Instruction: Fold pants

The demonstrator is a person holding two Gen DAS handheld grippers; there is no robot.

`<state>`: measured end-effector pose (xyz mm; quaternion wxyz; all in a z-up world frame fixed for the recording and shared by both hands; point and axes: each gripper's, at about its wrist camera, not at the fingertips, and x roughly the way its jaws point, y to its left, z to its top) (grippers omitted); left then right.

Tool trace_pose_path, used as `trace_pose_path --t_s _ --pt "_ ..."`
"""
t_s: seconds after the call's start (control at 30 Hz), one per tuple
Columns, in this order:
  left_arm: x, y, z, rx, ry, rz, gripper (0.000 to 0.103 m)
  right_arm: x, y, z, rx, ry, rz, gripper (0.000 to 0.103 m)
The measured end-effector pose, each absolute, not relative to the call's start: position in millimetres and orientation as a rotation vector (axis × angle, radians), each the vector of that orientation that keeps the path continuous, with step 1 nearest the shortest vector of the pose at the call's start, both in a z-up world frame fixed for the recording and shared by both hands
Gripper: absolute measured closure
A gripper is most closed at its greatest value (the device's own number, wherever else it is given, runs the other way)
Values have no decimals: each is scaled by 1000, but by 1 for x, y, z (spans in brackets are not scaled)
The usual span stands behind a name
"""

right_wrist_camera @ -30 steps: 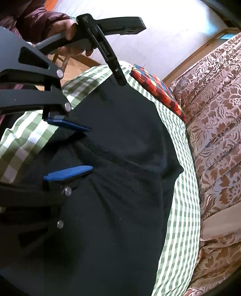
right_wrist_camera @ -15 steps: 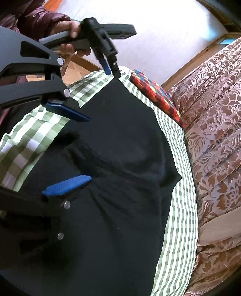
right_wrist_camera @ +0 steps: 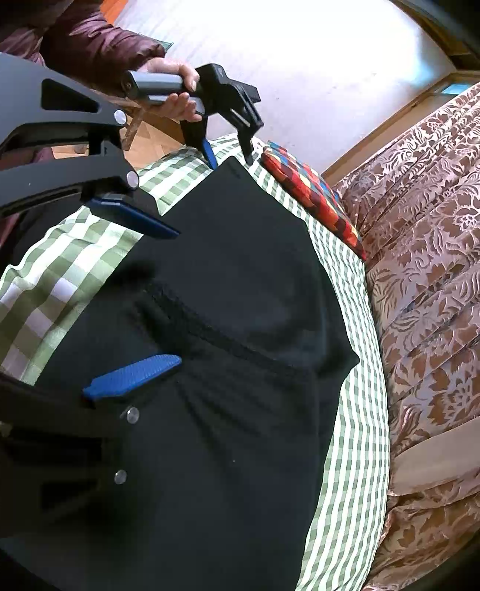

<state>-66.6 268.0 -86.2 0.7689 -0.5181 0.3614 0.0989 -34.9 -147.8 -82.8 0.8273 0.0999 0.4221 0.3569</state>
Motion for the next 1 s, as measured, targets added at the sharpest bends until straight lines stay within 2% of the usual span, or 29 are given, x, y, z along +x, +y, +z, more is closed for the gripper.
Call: trace_pose_path --t_s 0.17,0.2,0.23,0.27,0.3,0.53,0.67,0.77,0.87,1.0 --pt "-56 269 -91 -1095 781 246 46 -35 -146 -82 194 894 759 34" --pt "-53 268 -91 -1066 781 260 63 -36 -146 -82 192 894 758 34" --pt "-50 266 -92 -1038 795 275 75 -36 -146 -82 190 894 758 34" --pt "-50 266 -93 -1022 802 277 86 -36 -146 -82 190 894 758 34" --pt "-51 262 -89 -1005 778 269 90 -36 -146 -82 191 893 757 34" --pt "-48 195 -1 -638 595 -51 92 -39 -151 -57 183 857 740 33" --pt "-48 132 38 -431 537 -284 92 -32 -172 -30 361 821 802 22" --pt "-47 90 46 -349 540 -427 92 -25 -177 -15 473 810 861 12" --pt "-48 54 45 -263 561 -520 92 -14 -182 -4 606 805 917 7" --pt "-55 17 37 -184 589 -602 92 4 -190 0 727 825 916 7"
